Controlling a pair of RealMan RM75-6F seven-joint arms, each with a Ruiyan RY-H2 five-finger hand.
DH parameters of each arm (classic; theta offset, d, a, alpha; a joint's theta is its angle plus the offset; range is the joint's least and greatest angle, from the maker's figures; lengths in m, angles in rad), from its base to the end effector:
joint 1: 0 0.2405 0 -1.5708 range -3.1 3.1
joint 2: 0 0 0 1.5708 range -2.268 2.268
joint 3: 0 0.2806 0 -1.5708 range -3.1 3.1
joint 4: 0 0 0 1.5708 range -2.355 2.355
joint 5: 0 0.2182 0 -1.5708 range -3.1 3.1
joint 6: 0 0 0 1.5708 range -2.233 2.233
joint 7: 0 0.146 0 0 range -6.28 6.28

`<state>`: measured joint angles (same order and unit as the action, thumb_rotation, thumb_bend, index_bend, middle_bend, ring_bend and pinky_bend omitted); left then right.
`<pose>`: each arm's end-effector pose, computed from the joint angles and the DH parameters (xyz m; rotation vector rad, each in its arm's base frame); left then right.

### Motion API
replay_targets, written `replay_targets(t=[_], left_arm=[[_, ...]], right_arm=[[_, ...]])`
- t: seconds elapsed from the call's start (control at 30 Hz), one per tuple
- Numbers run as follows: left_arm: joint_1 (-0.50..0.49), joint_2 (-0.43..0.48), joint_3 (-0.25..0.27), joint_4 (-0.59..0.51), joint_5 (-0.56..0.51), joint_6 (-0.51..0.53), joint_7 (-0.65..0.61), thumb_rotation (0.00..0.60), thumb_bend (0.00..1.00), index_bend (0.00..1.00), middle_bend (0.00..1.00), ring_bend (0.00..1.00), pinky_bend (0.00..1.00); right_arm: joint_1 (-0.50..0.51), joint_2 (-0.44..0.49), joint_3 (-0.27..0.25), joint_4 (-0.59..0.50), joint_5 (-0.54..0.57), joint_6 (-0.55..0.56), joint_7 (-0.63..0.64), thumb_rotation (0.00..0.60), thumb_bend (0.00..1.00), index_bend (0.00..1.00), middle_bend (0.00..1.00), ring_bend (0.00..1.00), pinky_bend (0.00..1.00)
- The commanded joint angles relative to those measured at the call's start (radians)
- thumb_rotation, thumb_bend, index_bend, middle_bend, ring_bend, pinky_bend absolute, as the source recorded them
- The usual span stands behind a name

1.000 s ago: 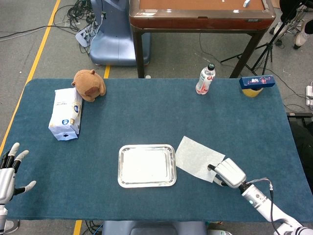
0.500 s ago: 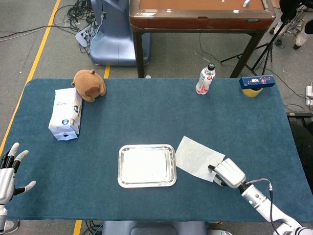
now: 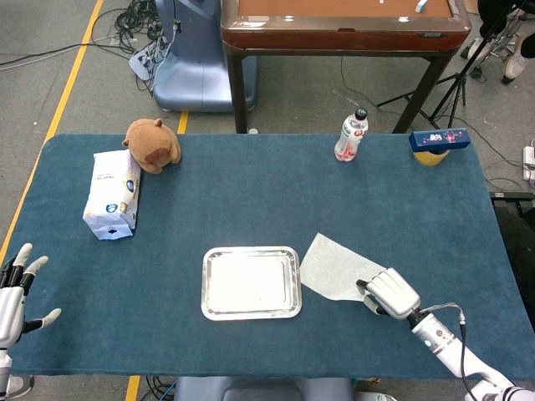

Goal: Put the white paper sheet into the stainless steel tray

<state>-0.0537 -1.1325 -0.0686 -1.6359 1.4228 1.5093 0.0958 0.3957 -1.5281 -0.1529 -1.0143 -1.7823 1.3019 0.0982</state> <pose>-0.3434 0.1781 0.1653 -1.2997 -0.8822 -0.8253 -0.3319 -0.2475 0.0054 2.0776 -0.6865 0.8705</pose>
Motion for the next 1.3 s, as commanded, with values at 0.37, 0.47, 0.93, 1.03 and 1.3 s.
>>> replay_targets(t=[0.37, 0.47, 0.93, 1.03, 1.3], left_arm=[[0.001, 0.003, -0.001, -0.001, 0.0, 0.002, -0.004, 0.6, 0.0, 0.18, 0.0, 0.0, 0.32], [0.001, 0.003, 0.0, -0.002, 0.001, 0.002, -0.004, 0.6, 0.0, 0.18, 0.0, 0.0, 0.32], [0.004, 0.009, -0.001, -0.004, 0.002, 0.005, -0.012, 0.6, 0.0, 0.18, 0.0, 0.0, 0.32], [0.003, 0.009, -0.001, -0.005, 0.002, 0.004, -0.011, 0.6, 0.0, 0.18, 0.0, 0.0, 0.32], [0.001, 0.006, 0.0, -0.004, 0.0, 0.0, -0.006, 0.6, 0.0, 0.18, 0.0, 0.0, 0.32]], right_arm=[[0.0, 0.0, 0.041, -0.029, 0.035, 0.012, -0.019, 0.6, 0.48, 0.57, 1.0, 1.0, 1.0], [0.005, 0.006, 0.067, -0.056, 0.051, 0.019, -0.043, 0.6, 0.49, 0.57, 1.0, 1.0, 1.0], [0.003, 0.038, 0.157, -0.198, 0.128, 0.043, -0.169, 0.6, 0.51, 0.58, 1.0, 1.0, 1.0], [0.002, 0.048, 0.176, -0.217, 0.14, 0.056, -0.175, 0.6, 0.51, 0.58, 1.0, 1.0, 1.0], [0.005, 0.079, 0.219, -0.266, 0.153, 0.092, -0.18, 0.6, 0.51, 0.59, 1.0, 1.0, 1.0]])
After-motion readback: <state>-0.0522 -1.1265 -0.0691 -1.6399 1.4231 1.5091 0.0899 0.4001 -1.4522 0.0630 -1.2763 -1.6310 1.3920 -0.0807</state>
